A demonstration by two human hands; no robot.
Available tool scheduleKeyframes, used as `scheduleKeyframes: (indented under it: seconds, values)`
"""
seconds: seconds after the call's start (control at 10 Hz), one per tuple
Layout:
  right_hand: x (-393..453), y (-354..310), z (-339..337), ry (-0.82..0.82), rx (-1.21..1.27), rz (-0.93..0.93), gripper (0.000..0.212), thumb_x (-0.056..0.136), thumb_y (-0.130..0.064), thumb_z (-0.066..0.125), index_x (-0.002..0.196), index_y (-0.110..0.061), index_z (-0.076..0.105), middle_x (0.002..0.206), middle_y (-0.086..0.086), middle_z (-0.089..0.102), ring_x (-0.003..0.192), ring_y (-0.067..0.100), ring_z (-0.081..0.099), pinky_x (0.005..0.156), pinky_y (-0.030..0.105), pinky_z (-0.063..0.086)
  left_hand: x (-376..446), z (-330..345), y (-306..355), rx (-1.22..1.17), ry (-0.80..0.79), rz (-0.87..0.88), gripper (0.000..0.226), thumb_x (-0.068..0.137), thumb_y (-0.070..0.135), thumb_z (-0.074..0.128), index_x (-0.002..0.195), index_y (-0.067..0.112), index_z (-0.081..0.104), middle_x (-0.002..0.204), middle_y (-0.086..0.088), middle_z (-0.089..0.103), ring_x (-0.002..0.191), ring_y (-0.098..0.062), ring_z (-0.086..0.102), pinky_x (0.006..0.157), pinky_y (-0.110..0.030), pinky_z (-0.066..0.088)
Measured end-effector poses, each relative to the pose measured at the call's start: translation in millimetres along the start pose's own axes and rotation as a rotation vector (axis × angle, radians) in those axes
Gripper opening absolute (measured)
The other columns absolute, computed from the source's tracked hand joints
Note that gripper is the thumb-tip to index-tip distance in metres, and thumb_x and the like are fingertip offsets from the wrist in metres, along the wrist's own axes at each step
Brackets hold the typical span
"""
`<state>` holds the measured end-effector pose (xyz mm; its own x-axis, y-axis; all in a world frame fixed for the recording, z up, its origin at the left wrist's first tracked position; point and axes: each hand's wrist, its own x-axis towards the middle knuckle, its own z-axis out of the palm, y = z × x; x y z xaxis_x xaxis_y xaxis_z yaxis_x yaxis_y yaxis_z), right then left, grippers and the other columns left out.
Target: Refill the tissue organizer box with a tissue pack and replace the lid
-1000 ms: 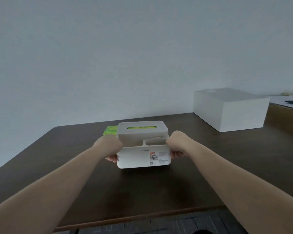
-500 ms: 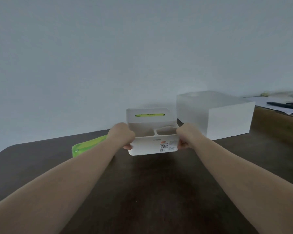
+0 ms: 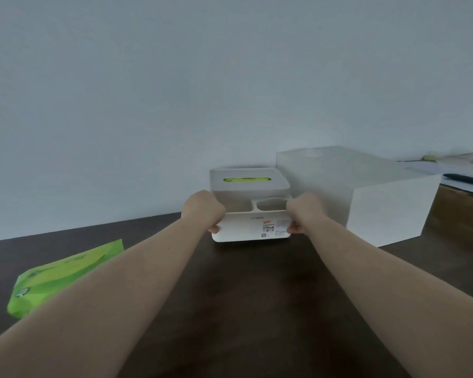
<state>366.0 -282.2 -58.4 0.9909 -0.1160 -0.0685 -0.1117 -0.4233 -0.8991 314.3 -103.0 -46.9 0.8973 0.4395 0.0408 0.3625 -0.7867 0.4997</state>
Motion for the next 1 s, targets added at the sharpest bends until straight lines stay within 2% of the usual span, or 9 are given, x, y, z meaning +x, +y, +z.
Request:
scheduleKeyframes:
  seconds: [0.1,0.2,0.3,0.4,0.5,0.6,0.8,0.9,1.0]
  values:
    - [14,2,4,0.044,-0.013,0.017,0.021,0.090,-0.005,0.044,0.070,-0.005,0.050,0.060,0.017,0.061,0.078,0.038,0.074,0.083,0.048,0.060,13,7,1,0.038,0.005,0.007,0.030,0.081,-0.005,0.050,0.056,0.007,0.040,0.092,-0.018,0.075,0.074,-0.030,0.071,0.062,-0.028,0.046]
    - [25,8,5,0.067,-0.002,0.009,0.021,0.086,-0.002,0.044,0.067,-0.005,0.050,0.061,0.016,0.059,0.075,0.039,0.073,0.081,0.049,0.060,23,20,3,-0.032,0.007,-0.013,0.026,0.078,-0.005,0.049,0.056,0.008,0.042,0.062,-0.010,0.065,0.065,-0.029,0.067,0.053,-0.027,0.042]
    - [33,11,9,0.114,0.012,-0.007,0.024,0.089,-0.008,0.044,0.064,-0.009,0.047,0.061,0.011,0.054,0.070,0.038,0.071,0.080,0.049,0.060,30,27,7,-0.164,0.033,-0.020,0.021,0.075,-0.005,0.045,0.058,0.007,0.042,0.062,-0.014,0.066,0.086,-0.035,0.073,0.066,-0.031,0.047]
    - [43,17,15,0.163,0.016,-0.044,0.032,0.096,-0.021,0.040,0.086,0.004,0.059,0.065,0.011,0.056,0.085,0.040,0.071,0.082,0.050,0.058,31,30,13,-0.260,0.044,-0.029,0.021,0.073,-0.003,0.044,0.055,0.007,0.043,0.074,-0.020,0.073,0.083,-0.036,0.072,0.065,-0.030,0.046]
    - [46,19,20,0.194,-0.014,-0.103,0.042,0.097,-0.025,0.037,0.112,0.006,0.061,0.106,0.025,0.065,0.102,0.042,0.064,0.087,0.052,0.056,33,36,16,-0.301,0.057,-0.031,0.026,0.077,0.002,0.045,0.052,0.008,0.041,0.059,-0.013,0.062,0.066,-0.033,0.059,0.053,-0.025,0.040]
    - [47,25,23,0.218,-0.062,-0.111,0.048,0.098,-0.030,0.033,0.117,0.005,0.060,0.117,0.025,0.063,0.104,0.041,0.064,0.087,0.050,0.056,32,42,13,-0.304,0.132,0.006,0.033,0.091,0.013,0.039,0.058,0.010,0.040,0.054,-0.006,0.058,0.066,-0.029,0.056,0.048,-0.025,0.035]
    - [30,31,13,0.125,-0.009,-0.077,0.036,0.097,-0.022,0.039,0.116,0.003,0.057,0.117,0.023,0.061,0.102,0.041,0.062,0.089,0.052,0.054,30,55,4,-0.317,0.203,0.059,0.052,0.100,0.041,0.025,0.075,0.006,0.054,0.081,-0.013,0.071,0.080,-0.029,0.061,0.067,-0.031,0.041]
    - [1,30,-3,0.048,0.061,-0.135,0.026,0.094,-0.020,0.043,0.091,-0.004,0.064,0.100,0.019,0.066,0.095,0.034,0.065,0.085,0.050,0.057,17,65,-11,-0.363,0.199,0.030,0.051,0.102,0.038,0.022,0.085,0.004,0.057,0.081,-0.007,0.059,0.083,-0.025,0.053,0.074,-0.032,0.037]
    - [-49,18,-36,0.034,0.205,-0.294,0.022,0.094,-0.018,0.054,0.076,-0.014,0.066,0.077,0.006,0.067,0.078,0.021,0.063,0.063,0.028,0.054,10,75,-27,-0.317,0.200,0.040,0.035,0.100,0.026,0.033,0.073,0.009,0.047,0.069,-0.001,0.048,0.077,-0.021,0.049,0.061,-0.029,0.034]
